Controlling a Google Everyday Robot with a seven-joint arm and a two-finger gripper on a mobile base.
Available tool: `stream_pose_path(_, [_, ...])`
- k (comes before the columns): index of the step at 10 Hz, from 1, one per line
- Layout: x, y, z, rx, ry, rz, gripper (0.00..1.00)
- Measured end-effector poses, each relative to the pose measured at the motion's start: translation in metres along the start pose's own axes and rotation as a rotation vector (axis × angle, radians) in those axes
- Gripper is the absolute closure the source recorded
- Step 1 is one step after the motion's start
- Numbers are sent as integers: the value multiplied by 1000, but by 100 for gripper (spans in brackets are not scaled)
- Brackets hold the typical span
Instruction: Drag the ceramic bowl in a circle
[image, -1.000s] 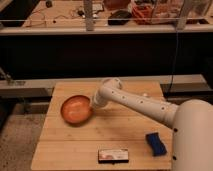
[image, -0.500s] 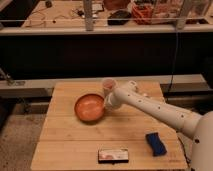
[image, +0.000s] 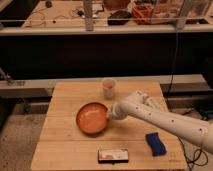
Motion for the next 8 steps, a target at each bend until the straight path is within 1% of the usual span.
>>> stream_pose_path(2, [-4, -8, 8, -13, -9, -30, 100])
stream_pose_path(4, [-9, -23, 21, -14, -32, -61, 100])
stream_pose_path(5, [-10, -26, 24, -14, -37, -69, 97])
stream_pose_path(6, [-10, -28, 27, -10, -43, -73, 88])
stream_pose_path(7, [-11, -27, 28, -6, -44, -76, 85])
stream_pose_path(8, [-11, -27, 28, -3, -44, -79, 86])
